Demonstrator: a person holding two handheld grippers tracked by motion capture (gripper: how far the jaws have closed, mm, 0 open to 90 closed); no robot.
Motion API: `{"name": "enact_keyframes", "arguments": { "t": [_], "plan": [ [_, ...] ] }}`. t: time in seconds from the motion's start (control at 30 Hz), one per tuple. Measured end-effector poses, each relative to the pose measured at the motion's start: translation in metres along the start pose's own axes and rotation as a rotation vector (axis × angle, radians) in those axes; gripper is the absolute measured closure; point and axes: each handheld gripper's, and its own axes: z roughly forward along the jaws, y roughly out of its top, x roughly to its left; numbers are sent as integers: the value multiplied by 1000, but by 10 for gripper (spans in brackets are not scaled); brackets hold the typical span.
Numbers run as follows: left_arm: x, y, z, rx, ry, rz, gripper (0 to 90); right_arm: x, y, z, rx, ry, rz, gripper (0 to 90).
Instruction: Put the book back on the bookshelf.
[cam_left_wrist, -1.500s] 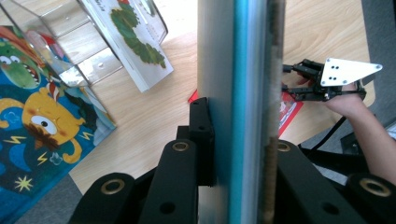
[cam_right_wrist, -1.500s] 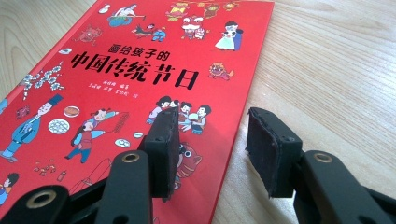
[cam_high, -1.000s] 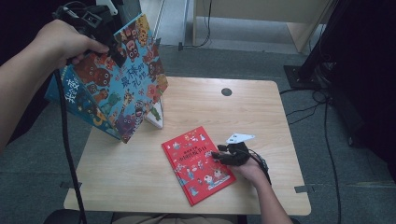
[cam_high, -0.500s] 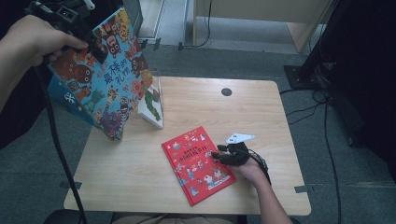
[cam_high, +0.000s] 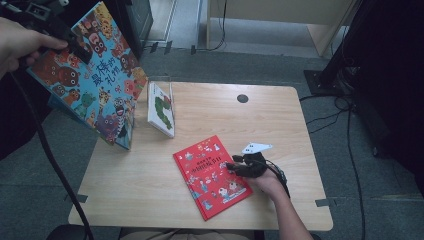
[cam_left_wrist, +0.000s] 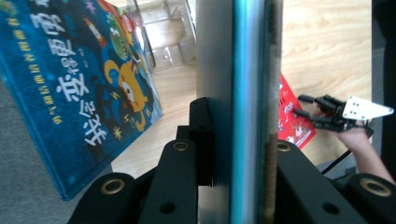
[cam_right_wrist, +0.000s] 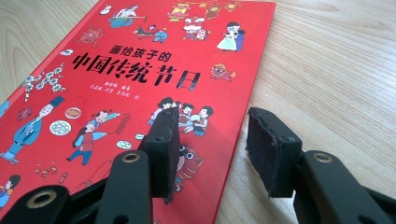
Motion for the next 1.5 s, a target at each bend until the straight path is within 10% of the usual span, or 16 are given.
{"name": "enact_keyframes", "arguments": {
  "t": [1.17,1.5],
  "plan": [
    [75,-3,19,-88,26,-210,808,0,0,1,-5,8,5,543],
    [92,-1,48,-75,-3,-253,806,0,0,1,-5,7,7,543]
  ]
}}
